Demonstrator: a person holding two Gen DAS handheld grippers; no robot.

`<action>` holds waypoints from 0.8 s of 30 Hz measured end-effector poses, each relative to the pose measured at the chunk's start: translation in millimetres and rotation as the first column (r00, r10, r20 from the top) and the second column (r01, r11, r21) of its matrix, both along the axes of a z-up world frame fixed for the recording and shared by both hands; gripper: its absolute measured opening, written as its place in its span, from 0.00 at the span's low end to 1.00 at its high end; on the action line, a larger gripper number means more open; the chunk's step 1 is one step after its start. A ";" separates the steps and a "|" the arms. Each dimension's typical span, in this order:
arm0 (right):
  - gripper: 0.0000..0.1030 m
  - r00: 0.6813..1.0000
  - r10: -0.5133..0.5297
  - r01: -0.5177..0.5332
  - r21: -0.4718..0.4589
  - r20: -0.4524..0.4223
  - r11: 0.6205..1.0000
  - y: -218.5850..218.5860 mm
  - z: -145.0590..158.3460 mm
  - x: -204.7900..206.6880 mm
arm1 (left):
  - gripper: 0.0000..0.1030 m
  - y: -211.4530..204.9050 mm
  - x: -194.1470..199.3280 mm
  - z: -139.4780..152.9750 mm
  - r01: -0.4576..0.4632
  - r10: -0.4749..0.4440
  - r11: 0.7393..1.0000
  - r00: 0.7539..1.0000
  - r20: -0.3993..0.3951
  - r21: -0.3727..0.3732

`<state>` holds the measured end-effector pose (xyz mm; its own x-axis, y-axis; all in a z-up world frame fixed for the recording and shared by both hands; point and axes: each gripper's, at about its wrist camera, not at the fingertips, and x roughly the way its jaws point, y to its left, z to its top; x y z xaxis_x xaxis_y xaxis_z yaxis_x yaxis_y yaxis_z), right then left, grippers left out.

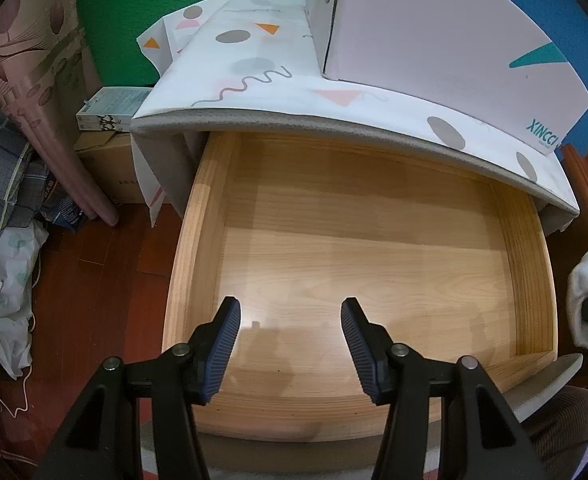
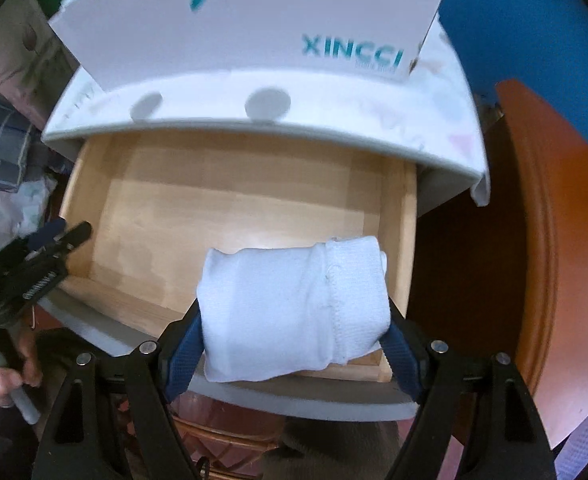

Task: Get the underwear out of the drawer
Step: 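Lift the white rolled sock with the right tool up to the white box, then lower the white sock into the white box and open the right tool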

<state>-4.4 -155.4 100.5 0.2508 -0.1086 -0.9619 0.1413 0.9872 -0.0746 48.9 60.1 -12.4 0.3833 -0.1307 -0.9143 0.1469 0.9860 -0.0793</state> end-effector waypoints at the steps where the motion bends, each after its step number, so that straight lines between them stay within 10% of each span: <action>1: 0.74 1.000 -0.001 0.001 -0.001 0.014 1.000 -3.1 8.3 -1.4 | 0.52 0.3 -0.3 -0.1 0.000 0.000 1.000 1.000 0.001 0.001; 24: 0.74 0.964 -0.011 0.041 -0.110 0.266 0.993 0.0 137.7 86.1 | 0.52 5.9 -7.2 15.1 -0.025 0.022 0.999 0.996 0.089 0.026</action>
